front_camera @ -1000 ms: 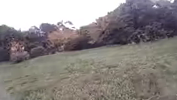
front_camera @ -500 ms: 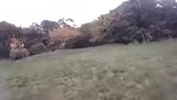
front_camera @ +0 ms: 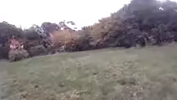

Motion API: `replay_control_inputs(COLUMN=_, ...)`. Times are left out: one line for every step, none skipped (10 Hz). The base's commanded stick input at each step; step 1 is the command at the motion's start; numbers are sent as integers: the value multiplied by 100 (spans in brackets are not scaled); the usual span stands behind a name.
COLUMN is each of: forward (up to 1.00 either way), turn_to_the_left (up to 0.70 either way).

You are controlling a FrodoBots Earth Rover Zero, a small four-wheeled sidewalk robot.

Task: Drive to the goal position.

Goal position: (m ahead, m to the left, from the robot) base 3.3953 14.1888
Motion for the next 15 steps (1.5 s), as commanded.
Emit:
replay_control_inputs(forward=100, turn_to_the_left=3)
replay_control_inputs(forward=100, turn_to_the_left=3)
replay_control_inputs(forward=100, turn_to_the_left=3)
replay_control_inputs(forward=100, turn_to_the_left=3)
replay_control_inputs(forward=100, turn_to_the_left=3)
replay_control_inputs(forward=100, turn_to_the_left=3)
replay_control_inputs(forward=100, turn_to_the_left=3)
replay_control_inputs(forward=100, turn_to_the_left=3)
replay_control_inputs(forward=100, turn_to_the_left=3)
replay_control_inputs(forward=100, turn_to_the_left=3)
replay_control_inputs(forward=100, turn_to_the_left=3)
replay_control_inputs(forward=100, turn_to_the_left=3)
replay_control_inputs(forward=100, turn_to_the_left=3)
replay_control_inputs(forward=100, turn_to_the_left=3)
replay_control_inputs(forward=100, turn_to_the_left=3)
